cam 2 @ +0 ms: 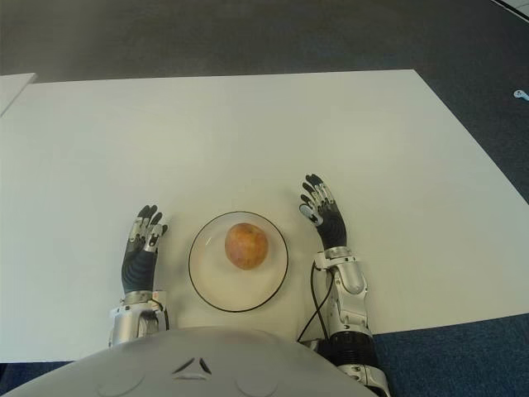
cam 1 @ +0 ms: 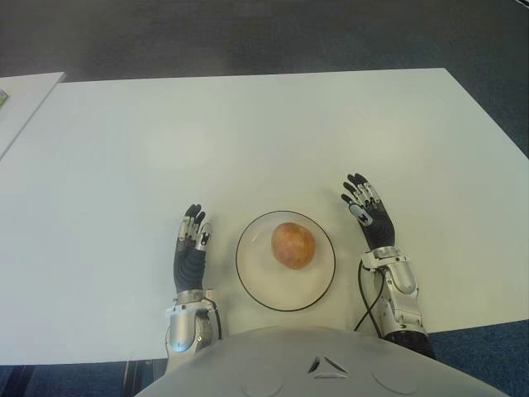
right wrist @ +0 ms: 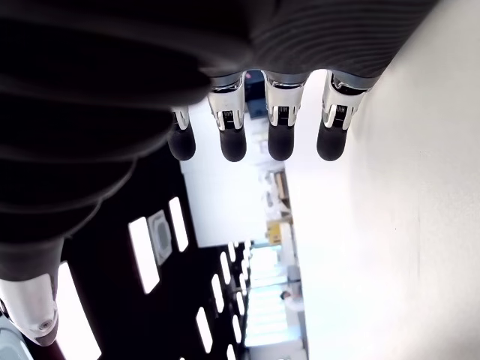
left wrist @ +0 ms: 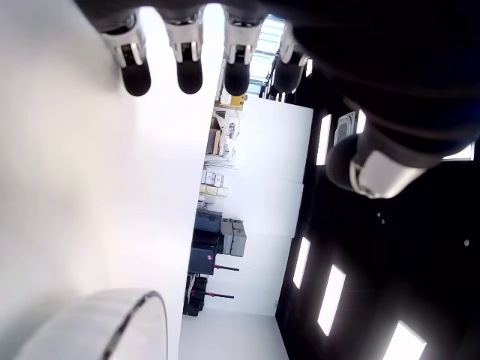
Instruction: Put the apples into the plate.
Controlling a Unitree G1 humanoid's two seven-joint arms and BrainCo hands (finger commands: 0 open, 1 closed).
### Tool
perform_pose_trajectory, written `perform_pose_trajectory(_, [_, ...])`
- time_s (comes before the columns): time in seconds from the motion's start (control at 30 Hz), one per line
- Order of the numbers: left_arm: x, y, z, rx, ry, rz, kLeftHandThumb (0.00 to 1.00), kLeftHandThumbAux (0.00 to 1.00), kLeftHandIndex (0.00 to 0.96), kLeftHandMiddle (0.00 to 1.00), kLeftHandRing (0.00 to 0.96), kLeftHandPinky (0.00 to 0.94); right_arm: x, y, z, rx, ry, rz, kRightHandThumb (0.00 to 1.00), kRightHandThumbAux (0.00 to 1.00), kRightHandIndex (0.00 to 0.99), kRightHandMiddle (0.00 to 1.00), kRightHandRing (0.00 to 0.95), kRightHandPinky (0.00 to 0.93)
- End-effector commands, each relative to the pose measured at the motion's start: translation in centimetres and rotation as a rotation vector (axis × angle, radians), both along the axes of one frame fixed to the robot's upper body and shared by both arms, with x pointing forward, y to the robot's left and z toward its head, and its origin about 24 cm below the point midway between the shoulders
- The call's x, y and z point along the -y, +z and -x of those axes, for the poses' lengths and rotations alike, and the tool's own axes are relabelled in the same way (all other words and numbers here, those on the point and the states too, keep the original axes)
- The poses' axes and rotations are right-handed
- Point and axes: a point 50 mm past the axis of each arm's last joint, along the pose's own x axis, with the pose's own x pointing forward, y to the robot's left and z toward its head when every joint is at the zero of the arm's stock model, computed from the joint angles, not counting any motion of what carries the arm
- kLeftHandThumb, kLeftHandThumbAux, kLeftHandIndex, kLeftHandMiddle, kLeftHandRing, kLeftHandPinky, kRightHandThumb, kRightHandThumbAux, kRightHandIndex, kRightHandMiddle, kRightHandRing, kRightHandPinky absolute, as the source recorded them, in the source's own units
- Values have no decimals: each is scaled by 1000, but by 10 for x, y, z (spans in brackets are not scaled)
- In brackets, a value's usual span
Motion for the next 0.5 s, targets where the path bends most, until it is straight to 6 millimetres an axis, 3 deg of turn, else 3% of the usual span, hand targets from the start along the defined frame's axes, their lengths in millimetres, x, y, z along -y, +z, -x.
perform_pose_trajectory(0.03, [5, -4, 0, -23, -37, -20, 170, 499, 11, 0, 0, 0, 1, -12, 5, -78, -7, -18, 210, 590, 56, 84, 53, 79])
perform_pose_trajectory(0.5, [5, -6, 0, -34, -55, -66, 152, 458, 0, 0, 0, 0, -1, -13, 4, -90, 2, -19, 216, 598, 66, 79, 43, 74])
